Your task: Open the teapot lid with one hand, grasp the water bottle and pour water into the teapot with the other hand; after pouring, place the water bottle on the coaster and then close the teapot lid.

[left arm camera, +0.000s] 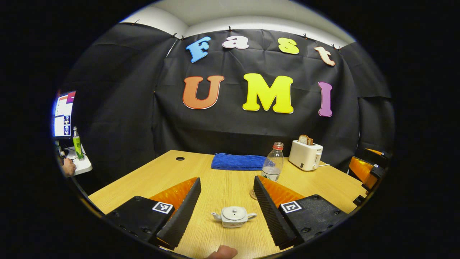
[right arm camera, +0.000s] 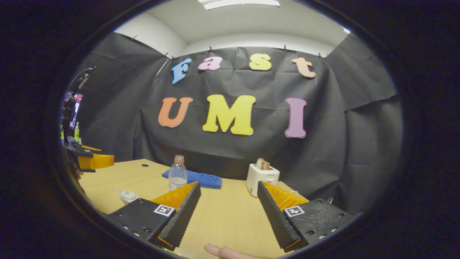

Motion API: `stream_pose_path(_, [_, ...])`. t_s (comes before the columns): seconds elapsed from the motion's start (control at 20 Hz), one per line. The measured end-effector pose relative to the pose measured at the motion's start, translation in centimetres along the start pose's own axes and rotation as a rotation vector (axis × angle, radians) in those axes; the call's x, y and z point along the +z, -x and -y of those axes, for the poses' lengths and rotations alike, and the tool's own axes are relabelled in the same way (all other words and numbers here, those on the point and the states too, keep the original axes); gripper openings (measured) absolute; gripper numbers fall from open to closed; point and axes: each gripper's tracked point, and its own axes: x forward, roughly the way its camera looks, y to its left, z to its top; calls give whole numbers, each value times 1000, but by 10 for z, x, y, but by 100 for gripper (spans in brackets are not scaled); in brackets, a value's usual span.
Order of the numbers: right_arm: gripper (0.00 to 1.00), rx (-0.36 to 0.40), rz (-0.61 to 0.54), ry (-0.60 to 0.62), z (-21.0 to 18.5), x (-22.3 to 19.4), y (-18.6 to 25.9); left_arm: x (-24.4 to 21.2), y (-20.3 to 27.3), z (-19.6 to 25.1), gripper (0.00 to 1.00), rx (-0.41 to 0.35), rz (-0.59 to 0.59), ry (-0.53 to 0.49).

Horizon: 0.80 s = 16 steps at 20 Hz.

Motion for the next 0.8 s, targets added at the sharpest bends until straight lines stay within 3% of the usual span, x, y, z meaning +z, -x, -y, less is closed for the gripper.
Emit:
stream_pose_path(0.15, [95,-47,-23,-8,10,-1,21,12,21,15,93,-52,17,-25])
stream_pose_path(0.35, [95,-102,-56,-65,27,-12,41,9,37,16,93,-59,6,-52])
stream_pose_path(0.6, [97,-68,-67,-96,32,-16,43,11,33,11,93,-36,36,-53])
stream_pose_path(0.75, [93,-71,-67,-79,35,-19,41,10,31,7,93,-16,45,-69])
stream_pose_path(0.8, [97,-63,-74,-84,32,-21,42,9,31,8,93,-16,43,-75])
